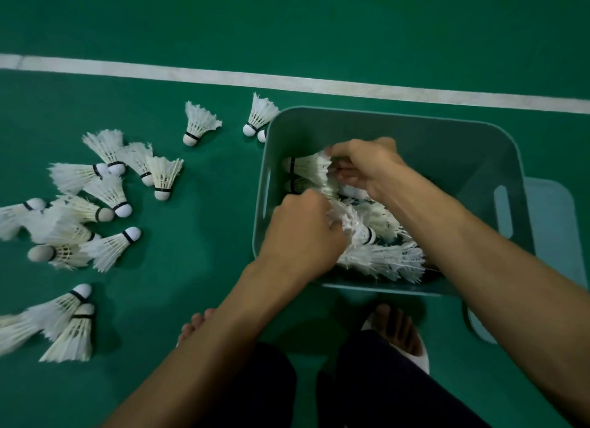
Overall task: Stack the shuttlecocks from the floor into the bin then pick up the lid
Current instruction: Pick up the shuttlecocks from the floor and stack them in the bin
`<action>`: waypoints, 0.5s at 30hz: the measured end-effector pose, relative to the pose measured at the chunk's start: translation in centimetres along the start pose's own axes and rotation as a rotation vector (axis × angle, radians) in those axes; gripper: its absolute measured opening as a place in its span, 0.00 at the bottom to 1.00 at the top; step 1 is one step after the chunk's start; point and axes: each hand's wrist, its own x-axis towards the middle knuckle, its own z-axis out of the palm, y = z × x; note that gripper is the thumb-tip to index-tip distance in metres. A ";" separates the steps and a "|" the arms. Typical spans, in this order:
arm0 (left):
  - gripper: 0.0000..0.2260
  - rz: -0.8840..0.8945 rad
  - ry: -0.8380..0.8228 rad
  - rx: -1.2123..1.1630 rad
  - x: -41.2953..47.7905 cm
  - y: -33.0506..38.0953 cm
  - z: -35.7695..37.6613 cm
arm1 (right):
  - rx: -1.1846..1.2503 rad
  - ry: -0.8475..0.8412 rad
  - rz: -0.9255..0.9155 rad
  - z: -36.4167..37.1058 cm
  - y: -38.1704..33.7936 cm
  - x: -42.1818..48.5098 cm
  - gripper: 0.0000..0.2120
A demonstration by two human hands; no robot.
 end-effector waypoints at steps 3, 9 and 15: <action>0.15 -0.038 0.032 -0.057 0.2 -0.2 0.3 | -0.132 0.094 -0.276 -3.5 0.3 -2.8 0.12; 0.11 -0.104 -0.015 -0.167 0.3 0.3 0.2 | -0.638 -0.304 -0.899 -8.2 3.3 -11.3 0.20; 0.21 -0.063 -0.132 -0.119 0.6 0.4 0.3 | -1.056 -0.197 -1.051 -8.3 5.0 -9.8 0.21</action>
